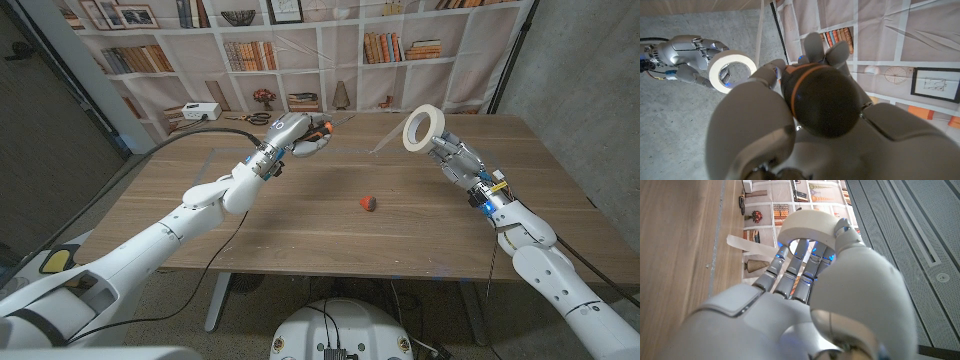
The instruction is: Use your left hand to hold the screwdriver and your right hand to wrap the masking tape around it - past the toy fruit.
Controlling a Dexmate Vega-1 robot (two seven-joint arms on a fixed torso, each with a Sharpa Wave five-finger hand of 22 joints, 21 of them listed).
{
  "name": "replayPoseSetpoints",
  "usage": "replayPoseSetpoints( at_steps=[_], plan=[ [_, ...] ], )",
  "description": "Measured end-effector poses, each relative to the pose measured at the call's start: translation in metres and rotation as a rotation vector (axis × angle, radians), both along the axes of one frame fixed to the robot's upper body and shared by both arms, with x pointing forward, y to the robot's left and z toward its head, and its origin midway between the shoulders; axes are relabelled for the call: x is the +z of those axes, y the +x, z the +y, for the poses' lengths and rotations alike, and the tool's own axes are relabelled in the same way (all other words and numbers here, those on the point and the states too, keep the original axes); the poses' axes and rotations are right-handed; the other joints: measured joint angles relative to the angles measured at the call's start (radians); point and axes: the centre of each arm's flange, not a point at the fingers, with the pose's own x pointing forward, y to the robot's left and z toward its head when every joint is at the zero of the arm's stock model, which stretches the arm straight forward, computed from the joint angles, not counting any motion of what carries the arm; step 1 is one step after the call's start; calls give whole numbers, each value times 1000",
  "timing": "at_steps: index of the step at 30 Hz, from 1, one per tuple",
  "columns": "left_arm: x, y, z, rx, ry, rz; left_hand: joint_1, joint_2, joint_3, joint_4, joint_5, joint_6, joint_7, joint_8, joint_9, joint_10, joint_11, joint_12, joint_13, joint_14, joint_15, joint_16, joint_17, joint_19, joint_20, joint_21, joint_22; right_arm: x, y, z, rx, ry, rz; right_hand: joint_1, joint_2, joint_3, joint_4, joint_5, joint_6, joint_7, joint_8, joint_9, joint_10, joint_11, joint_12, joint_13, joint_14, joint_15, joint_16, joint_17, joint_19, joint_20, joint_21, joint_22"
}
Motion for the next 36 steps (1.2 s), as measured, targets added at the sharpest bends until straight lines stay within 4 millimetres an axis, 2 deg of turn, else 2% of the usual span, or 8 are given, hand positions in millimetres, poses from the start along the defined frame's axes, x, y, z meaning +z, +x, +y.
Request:
replayPoseSetpoints(
  at_steps=[9,17,20,36],
  plan=[
    [1,3,-6,-11,35,85,0,0,4,-4,0,0,0,0,3,-2,2,0,6,0,0,8,9,0,0,1,7,16,3,3,-13,-18,-32,0,0,4,-4,-1,-4,0,0,0,0,0,0,0,2,2,-3,8,-4,-4,8,0],
    [10,9,-15,-16,66,127,-2,-2,4,-4,7,0,0,-1,3,1,0,0,1,0,0,8,13,0,0,1,10,27,3,6,-15,-38,-62,0,0,4,-4,-4,-4,0,0,0,0,0,1,0,4,4,-7,14,-4,-4,13,0],
    [9,15,-21,-27,101,167,-16,0,4,-4,7,0,0,-1,3,3,-2,0,1,0,0,8,11,0,0,1,10,38,-1,11,-7,-55,-88,0,0,4,-4,-3,-5,2,0,0,0,0,2,0,4,4,-10,18,-4,-4,17,-1],
    [7,47,-46,-72,158,228,-17,1,4,-4,7,0,0,0,8,4,0,2,2,0,0,8,11,0,0,1,13,64,-18,22,-18,-123,-132,0,0,9,-9,0,-9,2,0,2,0,0,3,0,5,5,-15,31,-13,-2,28,-3]
  ],
)
